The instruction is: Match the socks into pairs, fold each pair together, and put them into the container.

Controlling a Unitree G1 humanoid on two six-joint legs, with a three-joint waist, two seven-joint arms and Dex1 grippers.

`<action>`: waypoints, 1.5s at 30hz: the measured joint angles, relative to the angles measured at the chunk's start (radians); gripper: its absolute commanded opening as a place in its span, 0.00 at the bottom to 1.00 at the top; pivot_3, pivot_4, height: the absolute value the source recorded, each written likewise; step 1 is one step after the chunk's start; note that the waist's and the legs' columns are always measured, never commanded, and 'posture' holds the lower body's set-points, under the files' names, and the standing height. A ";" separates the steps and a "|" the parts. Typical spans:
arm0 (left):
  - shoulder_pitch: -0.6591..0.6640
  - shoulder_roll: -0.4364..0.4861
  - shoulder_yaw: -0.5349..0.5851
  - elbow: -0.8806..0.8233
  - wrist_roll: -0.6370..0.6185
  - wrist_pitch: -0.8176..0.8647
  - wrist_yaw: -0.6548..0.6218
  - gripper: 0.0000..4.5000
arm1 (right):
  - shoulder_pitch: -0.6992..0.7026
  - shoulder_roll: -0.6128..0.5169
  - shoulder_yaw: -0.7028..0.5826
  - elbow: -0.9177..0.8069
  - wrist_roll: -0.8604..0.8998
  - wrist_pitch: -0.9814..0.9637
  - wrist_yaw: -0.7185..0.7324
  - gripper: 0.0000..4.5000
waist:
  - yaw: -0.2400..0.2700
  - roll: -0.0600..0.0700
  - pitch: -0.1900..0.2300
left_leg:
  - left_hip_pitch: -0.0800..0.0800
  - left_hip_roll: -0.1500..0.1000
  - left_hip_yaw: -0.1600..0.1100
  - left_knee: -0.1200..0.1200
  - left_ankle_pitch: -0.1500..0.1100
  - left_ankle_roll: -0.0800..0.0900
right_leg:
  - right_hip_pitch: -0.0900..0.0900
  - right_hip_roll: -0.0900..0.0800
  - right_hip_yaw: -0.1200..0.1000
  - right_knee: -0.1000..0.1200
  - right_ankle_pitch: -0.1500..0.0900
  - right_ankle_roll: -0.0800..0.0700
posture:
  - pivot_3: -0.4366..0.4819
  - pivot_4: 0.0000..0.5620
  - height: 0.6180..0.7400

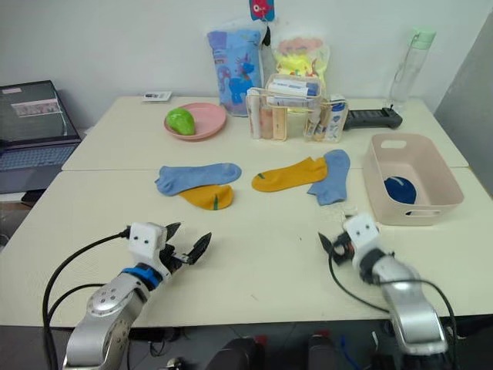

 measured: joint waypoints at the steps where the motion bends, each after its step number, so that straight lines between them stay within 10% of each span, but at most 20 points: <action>1: 0.012 0.000 0.000 0.000 0.003 -0.008 0.001 1.00 | 0.018 0.000 0.000 -0.010 -0.001 -0.003 -0.008 0.99 | 0.000 0.000 0.000 | 0.000 0.000 0.000 0.000 0.000 0.000 | 0.000 0.000 0.000 0.000 0.000 0.000 | 0.48 0.27 1.00; 15: -0.012 0.009 -0.009 0.000 0.008 -0.023 0.008 1.00 | -0.033 0.013 0.003 -0.067 0.006 0.060 -0.053 0.99 | -0.001 0.000 0.000 | 0.000 0.000 0.000 0.000 0.000 -0.001 | 0.000 0.000 -0.001 -0.001 0.000 0.000 | 0.48 0.27 1.00; 24: -0.419 0.054 -0.154 0.275 0.107 0.033 -0.013 1.00 | -0.313 -0.087 0.059 -0.078 0.219 0.176 0.193 0.99 | -0.006 -0.001 0.000 | 0.000 0.000 -0.001 0.000 0.001 -0.001 | 0.001 0.001 -0.001 -0.001 0.000 0.000 | 0.48 0.27 1.00; 35: -0.577 0.009 -0.201 0.547 0.176 0.036 0.000 1.00 | -0.345 -0.104 0.091 -0.028 0.214 0.147 0.205 0.99 | -0.005 -0.002 0.000 | -0.003 0.000 -0.001 0.001 0.001 -0.001 | -0.002 0.001 -0.001 -0.001 0.000 0.000 | 0.48 0.27 1.00; 45: -0.617 -0.004 -0.179 0.615 0.176 0.014 0.002 0.37 | -0.336 -0.103 0.103 -0.021 0.205 0.144 0.201 1.00 | -0.008 -0.002 0.000 | -0.003 0.000 -0.001 0.001 0.001 -0.001 | -0.002 0.001 -0.001 0.000 0.000 0.000 | 0.48 0.27 1.00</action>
